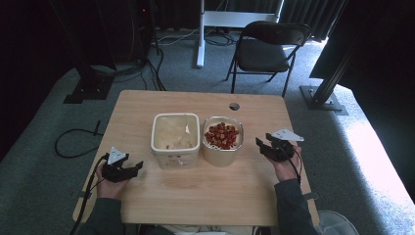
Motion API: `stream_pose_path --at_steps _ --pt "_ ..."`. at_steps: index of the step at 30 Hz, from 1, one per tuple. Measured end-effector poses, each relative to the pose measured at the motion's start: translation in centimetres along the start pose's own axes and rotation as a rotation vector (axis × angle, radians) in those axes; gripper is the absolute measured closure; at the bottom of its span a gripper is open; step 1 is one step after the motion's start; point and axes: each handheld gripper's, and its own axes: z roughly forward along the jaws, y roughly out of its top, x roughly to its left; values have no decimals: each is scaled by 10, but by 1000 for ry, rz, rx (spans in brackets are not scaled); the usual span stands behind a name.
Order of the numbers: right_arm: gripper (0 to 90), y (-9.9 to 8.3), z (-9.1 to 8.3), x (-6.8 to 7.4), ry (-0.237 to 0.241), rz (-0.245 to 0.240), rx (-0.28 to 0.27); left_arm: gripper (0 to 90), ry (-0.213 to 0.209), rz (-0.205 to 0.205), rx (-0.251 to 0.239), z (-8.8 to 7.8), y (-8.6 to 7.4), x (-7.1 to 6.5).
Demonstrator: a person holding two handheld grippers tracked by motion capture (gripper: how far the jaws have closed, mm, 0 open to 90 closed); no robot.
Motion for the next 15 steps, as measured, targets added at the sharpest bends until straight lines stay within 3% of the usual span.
stream_pose_path --at_steps 8,15 --pt "507 -14 10 -11 -10 35 36 289 0 1 3 1 0 0" --pt "506 -16 16 -15 -9 44 51 288 -1 11 21 5 0 -1"
